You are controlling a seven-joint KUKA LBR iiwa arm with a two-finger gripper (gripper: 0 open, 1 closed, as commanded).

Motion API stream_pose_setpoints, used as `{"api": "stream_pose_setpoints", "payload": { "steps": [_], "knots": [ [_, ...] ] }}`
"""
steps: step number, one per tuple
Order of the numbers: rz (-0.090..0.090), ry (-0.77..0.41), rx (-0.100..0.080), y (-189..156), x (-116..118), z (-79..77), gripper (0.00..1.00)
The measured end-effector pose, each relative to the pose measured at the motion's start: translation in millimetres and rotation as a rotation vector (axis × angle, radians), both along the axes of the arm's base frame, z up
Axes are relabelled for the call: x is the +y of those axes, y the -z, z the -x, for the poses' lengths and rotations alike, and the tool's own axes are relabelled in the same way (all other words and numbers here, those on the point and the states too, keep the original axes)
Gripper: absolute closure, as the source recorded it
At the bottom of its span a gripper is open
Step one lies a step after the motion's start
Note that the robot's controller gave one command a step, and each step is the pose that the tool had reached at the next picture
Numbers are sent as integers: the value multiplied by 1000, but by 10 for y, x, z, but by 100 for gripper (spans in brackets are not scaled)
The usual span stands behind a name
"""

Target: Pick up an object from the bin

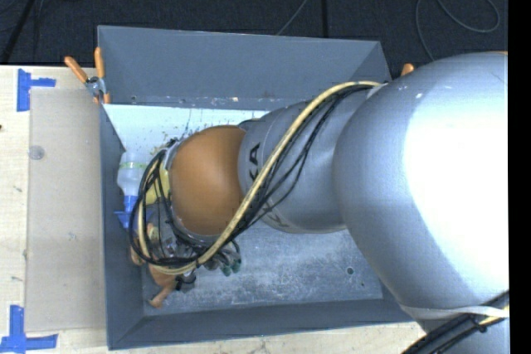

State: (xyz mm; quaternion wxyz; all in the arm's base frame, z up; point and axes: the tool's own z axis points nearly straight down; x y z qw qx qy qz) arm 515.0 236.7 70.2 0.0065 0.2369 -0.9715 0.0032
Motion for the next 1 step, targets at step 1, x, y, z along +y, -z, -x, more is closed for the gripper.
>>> {"api": "stream_pose_setpoints", "payload": {
  "steps": [1],
  "knots": [
    [3, -10, 5, -8, 16, 10, 100]
  ]
}}
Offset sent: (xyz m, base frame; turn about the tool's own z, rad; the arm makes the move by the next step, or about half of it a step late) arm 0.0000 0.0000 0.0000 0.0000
